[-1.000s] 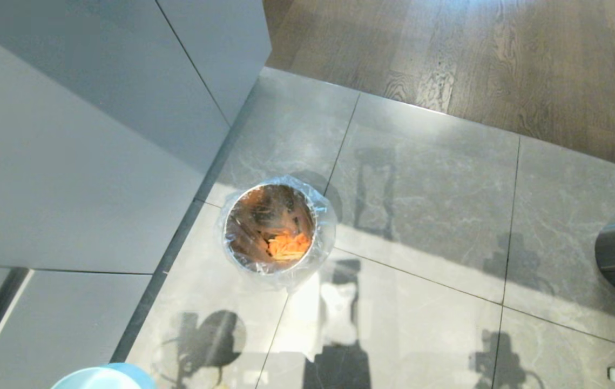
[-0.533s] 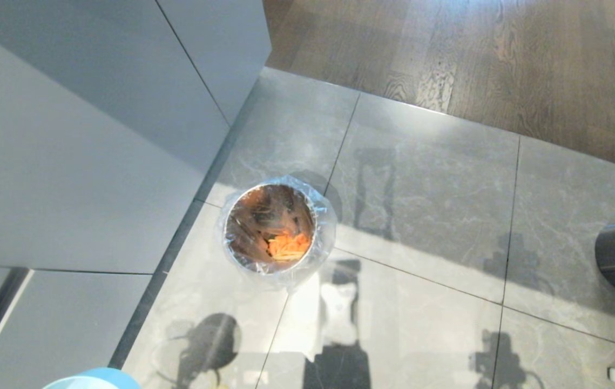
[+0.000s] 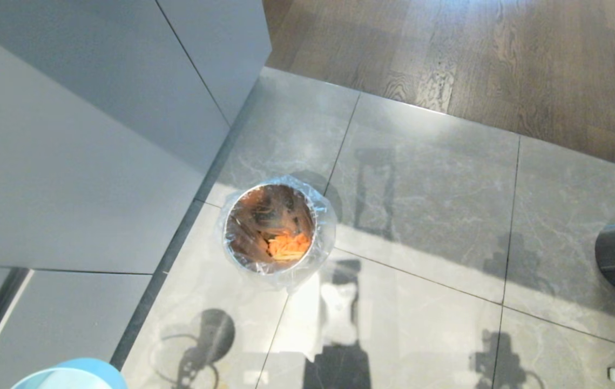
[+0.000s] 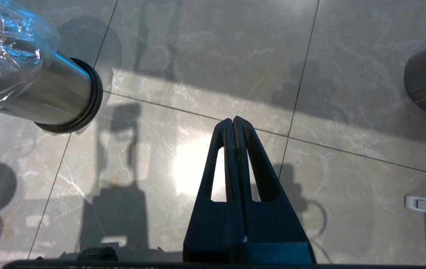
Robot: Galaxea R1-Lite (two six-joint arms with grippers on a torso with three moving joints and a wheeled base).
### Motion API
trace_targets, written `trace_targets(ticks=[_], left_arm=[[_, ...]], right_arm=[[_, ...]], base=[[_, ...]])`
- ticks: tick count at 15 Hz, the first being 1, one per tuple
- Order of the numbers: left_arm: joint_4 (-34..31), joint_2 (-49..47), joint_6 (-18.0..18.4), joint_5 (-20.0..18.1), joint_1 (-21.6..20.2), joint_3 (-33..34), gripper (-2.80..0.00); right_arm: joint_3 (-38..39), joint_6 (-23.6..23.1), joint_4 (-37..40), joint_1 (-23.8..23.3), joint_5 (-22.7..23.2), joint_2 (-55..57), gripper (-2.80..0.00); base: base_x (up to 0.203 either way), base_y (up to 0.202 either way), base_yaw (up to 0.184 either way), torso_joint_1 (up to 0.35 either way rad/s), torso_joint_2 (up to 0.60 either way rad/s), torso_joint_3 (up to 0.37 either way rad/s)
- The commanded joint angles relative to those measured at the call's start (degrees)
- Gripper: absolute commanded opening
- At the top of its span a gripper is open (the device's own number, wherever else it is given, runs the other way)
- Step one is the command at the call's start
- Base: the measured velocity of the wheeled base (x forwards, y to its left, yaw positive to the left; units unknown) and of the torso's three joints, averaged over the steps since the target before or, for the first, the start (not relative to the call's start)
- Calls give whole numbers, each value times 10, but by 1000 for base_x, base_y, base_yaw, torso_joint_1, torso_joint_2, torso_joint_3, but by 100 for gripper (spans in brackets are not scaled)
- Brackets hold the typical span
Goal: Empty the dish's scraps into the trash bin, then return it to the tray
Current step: Put the bowl back to the table
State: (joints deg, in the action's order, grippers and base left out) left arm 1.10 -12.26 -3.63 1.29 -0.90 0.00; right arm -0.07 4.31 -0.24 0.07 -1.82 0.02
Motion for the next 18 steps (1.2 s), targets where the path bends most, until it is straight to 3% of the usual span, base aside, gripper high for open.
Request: trace_targets(ticks=[1,6,18], left_arm=[[0,43,-1,0,3,0,-280],[0,122,-1,0,7,0,-280],[-2,122,-1,0,7,0,-280]], right_arm=[[0,0,0,0,0,0,-280],[0,0,0,0,0,0,-280],[0,0,0,0,0,0,-280]], base=[[0,0,0,0,0,0],[0,0,0,0,0,0],[0,0,0,0,0,0]])
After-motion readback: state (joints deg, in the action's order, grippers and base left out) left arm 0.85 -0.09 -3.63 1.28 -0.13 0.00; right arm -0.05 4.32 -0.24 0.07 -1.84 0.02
